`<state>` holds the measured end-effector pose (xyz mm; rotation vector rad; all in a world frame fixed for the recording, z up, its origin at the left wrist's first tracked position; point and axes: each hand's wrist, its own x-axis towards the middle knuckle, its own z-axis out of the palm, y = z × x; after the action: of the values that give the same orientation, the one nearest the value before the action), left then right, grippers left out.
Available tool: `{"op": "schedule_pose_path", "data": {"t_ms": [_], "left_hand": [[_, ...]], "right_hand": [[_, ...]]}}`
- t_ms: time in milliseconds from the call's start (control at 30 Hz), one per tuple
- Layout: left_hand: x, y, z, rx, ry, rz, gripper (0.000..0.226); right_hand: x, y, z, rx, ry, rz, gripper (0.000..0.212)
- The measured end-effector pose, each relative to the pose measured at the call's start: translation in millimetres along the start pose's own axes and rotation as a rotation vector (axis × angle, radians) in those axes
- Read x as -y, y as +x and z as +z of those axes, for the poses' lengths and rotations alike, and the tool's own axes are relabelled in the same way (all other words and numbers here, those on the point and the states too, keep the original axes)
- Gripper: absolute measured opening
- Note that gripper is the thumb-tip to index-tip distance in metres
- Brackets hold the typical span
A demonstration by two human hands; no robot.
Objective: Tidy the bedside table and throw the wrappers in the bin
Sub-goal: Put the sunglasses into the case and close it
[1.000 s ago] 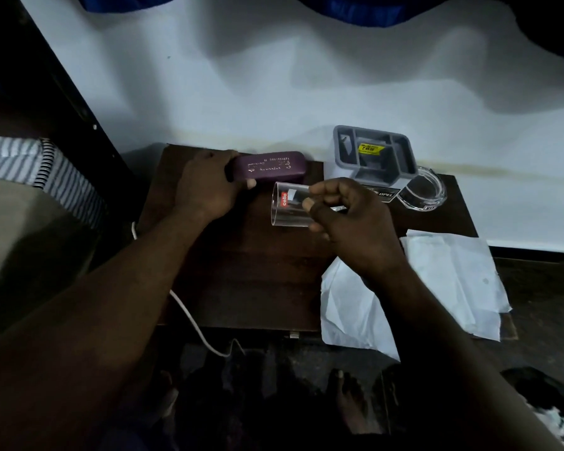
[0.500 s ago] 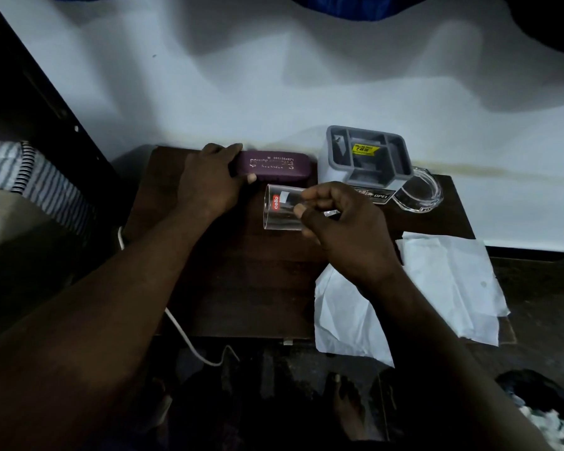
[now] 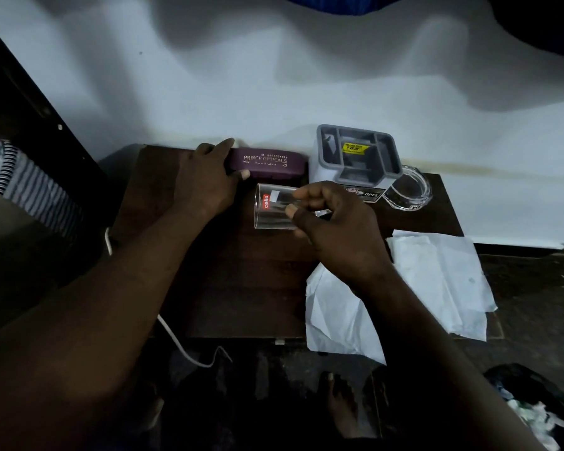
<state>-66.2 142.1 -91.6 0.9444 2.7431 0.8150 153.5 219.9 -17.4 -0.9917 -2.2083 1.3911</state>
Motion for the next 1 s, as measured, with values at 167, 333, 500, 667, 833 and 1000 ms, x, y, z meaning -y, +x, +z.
{"op": "schedule_pose_path", "data": {"t_ms": [167, 333, 500, 667, 833, 1000], "left_hand": [[-1.1, -0.9, -2.8, 0.004, -0.039, -0.036, 0.082], [-3.7, -4.1, -7.0, -0.020, -0.107, -0.076, 0.090], [-16.8, -12.0, -17.2, -0.026, -0.122, -0.080, 0.094], [-29.3, -19.0, -31.8, -0.103, -0.159, -0.053, 0.085], [-41.6, -38.8, -46.4, -0.141, -0.178, 0.006, 0.080], [-49.7, -70.3, -63.2, -0.183, -0.218, 0.058, 0.074]], "right_hand": [[-0.2, -0.4, -0.2, 0.004, -0.013, 0.002, 0.015], [0.9, -2.1, -2.5, 0.009, -0.025, -0.004, 0.016], [-1.4, -2.2, -6.9, -0.002, -0.027, -0.016, 0.015], [-3.9, -2.1, -17.0, -0.016, -0.059, -0.016, 0.015], [-5.1, -4.4, -26.5, 0.002, -0.092, -0.007, 0.017], [-6.0, -8.6, -33.1, 0.017, -0.150, -0.023, 0.017]]}}
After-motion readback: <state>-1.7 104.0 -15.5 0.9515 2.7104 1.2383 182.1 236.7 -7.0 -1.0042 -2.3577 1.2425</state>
